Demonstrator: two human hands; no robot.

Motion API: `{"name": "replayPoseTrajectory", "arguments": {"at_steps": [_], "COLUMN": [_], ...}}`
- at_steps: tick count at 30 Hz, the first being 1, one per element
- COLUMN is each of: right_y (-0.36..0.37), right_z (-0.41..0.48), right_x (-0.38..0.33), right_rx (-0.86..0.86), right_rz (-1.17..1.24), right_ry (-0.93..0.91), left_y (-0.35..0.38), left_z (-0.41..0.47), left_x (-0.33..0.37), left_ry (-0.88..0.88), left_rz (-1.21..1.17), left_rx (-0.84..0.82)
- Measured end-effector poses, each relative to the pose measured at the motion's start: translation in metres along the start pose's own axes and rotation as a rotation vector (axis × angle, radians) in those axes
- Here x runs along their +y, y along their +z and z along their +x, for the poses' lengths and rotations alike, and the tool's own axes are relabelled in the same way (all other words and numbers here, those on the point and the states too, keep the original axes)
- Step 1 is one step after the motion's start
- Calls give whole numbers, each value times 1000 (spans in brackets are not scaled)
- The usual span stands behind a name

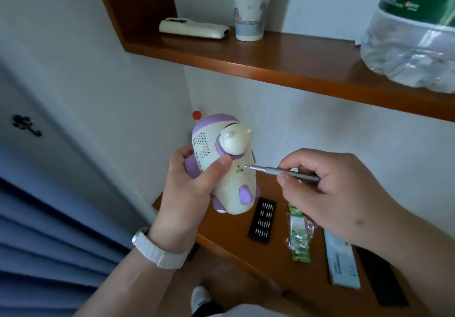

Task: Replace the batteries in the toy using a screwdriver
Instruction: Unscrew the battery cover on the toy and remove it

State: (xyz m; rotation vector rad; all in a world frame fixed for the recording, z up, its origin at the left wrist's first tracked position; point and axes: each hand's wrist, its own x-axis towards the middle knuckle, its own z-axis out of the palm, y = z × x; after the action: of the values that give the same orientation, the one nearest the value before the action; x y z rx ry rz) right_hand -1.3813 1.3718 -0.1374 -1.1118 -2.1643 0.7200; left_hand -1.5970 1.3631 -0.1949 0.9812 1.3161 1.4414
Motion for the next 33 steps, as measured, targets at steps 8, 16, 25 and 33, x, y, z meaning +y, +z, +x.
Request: {"name": "replayPoseTrajectory", "arguments": {"at_steps": [8,16,25,33], "right_y": [-6,-11,-16,-25], "right_z": [-6,-11,-19,-19], "right_x": [-10,-17,-19,-16], "right_rx": [51,102,158,146], "right_rz": [-147,-253,-390,-427], "right_ry": [-126,-172,-154,-171], "left_y": [4,5,22,31], "left_z": [-19,-33,-48,-46], "left_x": [21,27,36,43], "left_ry": [32,73,186,213], "left_rz": [-10,66,232,277], "left_rx": [49,107,144,128]}}
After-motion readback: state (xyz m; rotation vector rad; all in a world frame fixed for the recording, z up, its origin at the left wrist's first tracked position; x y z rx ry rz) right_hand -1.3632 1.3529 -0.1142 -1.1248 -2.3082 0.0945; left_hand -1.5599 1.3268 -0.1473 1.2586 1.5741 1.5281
